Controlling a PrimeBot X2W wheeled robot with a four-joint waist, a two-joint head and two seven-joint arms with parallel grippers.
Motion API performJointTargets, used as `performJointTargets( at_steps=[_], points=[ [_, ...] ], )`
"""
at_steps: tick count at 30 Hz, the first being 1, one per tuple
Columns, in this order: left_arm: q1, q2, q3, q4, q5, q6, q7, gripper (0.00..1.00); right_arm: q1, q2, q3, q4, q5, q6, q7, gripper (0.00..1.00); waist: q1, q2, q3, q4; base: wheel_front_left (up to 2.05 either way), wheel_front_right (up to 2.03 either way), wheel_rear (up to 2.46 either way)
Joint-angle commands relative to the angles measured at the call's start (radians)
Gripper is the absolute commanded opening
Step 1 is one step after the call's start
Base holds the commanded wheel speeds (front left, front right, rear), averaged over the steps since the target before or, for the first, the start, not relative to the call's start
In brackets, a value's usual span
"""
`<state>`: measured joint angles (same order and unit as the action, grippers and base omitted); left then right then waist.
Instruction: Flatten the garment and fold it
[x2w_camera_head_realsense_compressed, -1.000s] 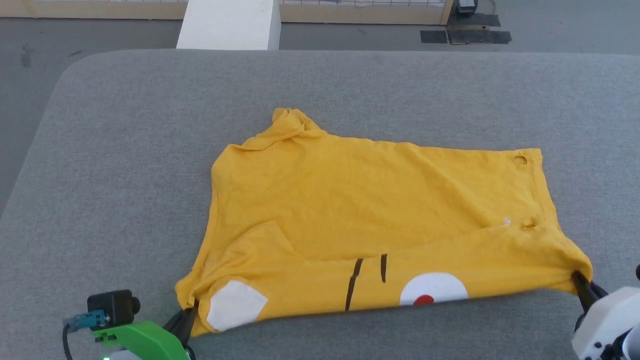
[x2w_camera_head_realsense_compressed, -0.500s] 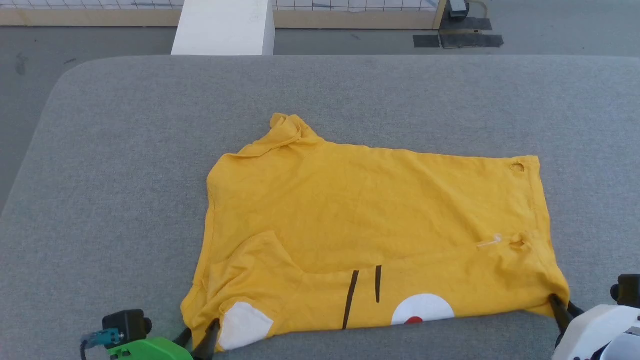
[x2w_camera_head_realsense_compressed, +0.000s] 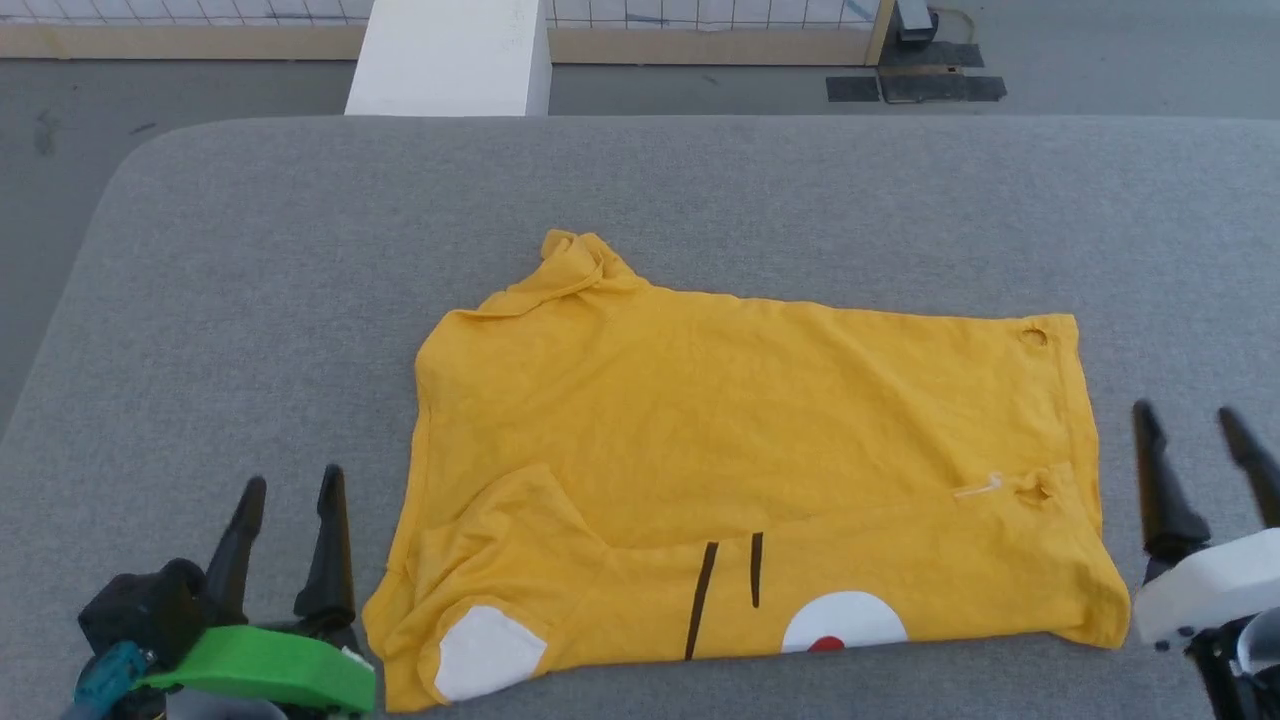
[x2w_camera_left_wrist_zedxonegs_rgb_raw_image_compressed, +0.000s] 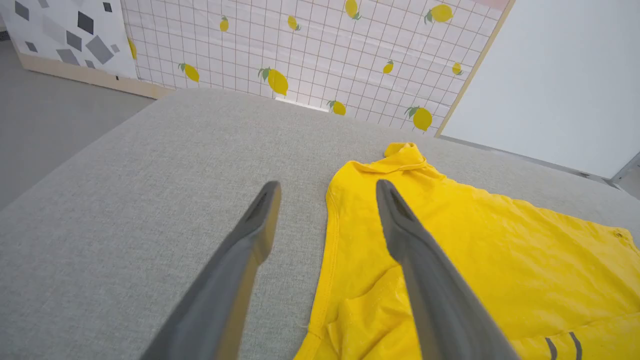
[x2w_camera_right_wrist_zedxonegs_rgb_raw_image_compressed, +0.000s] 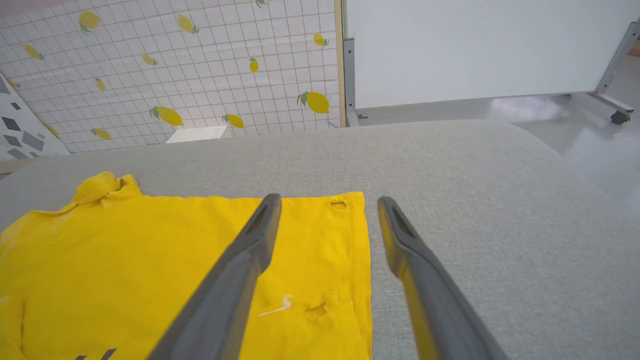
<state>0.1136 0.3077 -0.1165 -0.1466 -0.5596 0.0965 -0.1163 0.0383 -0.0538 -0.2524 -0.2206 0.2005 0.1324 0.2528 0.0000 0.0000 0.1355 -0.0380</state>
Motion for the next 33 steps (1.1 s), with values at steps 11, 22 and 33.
performJointTargets(
  at_steps=[11,22,33],
  points=[
    [-0.023,-0.116,-0.067,0.026,0.254,0.003,-0.145,1.0,0.013,0.003,0.01,0.093,-0.052,-0.002,-0.263,1.0,0.0,0.0,0.016,0.0,0.0,0.0,0.0],
    [-0.307,-0.03,-0.034,0.079,0.256,-0.117,-0.008,1.0,-0.038,0.003,0.002,0.118,-0.035,-0.002,-0.312,1.0,0.0,0.0,0.126,-0.026,0.0,0.0,0.0],
    [-0.8,0.068,-0.109,0.207,0.152,-0.213,0.368,1.0,-0.141,0.003,0.032,0.103,-0.03,-0.002,-0.328,1.0,0.0,0.0,0.318,-0.06,0.0,0.0,0.0]
  ],
)
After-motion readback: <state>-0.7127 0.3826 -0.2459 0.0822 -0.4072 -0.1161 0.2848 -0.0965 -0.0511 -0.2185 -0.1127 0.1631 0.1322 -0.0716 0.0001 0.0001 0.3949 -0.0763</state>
